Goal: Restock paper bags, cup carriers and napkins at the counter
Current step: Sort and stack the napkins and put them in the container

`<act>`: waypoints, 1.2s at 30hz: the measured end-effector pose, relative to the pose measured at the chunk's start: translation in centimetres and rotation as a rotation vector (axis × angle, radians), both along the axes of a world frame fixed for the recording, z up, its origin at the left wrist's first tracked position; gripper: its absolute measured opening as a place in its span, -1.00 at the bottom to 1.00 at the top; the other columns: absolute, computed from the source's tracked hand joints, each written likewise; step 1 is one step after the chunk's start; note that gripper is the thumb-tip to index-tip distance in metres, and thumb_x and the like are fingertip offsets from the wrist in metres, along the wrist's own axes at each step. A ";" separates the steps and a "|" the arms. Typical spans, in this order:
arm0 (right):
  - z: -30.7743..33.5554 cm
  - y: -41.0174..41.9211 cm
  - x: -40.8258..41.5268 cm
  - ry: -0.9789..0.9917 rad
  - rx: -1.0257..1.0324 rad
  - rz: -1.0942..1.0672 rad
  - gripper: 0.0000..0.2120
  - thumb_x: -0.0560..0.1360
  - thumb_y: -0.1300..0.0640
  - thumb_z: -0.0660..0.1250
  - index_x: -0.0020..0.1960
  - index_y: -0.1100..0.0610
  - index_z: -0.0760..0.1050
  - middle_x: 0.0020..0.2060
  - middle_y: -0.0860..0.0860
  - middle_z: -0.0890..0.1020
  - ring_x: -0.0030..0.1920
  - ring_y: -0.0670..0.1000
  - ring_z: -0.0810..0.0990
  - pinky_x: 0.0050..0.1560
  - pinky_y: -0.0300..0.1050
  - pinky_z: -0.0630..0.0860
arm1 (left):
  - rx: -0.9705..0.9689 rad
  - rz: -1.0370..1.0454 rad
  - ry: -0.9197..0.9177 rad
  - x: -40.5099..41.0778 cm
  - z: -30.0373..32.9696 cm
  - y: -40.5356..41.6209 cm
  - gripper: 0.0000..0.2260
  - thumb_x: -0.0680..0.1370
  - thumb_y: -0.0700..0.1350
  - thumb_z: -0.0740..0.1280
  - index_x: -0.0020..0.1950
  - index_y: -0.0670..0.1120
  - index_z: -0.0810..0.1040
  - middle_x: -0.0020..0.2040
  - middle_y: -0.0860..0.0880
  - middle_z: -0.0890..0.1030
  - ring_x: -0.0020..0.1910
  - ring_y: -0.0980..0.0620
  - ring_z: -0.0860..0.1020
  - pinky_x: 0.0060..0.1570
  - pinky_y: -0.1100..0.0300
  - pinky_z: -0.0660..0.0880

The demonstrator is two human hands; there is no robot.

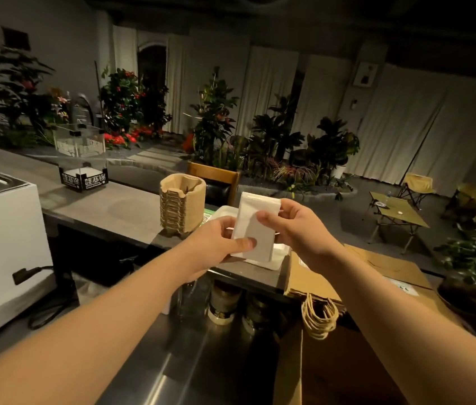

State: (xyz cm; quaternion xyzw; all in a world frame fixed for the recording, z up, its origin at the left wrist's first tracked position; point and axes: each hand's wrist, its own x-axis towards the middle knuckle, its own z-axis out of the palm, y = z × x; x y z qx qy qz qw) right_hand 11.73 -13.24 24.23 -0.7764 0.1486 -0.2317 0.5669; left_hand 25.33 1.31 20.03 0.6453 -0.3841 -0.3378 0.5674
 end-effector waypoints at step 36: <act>-5.6 -13.3 15.0 0.726 -0.321 -0.272 -0.78 0.49 0.05 0.47 -0.01 0.21 0.64 -0.15 0.08 0.62 -0.26 0.01 0.54 -0.42 -0.21 0.39 | 0.729 0.051 -0.358 11.5 -1.2 -16.5 -0.69 0.50 -0.12 0.50 0.20 -0.08 0.53 0.05 -0.09 0.59 0.02 -0.04 0.60 -0.08 0.15 0.56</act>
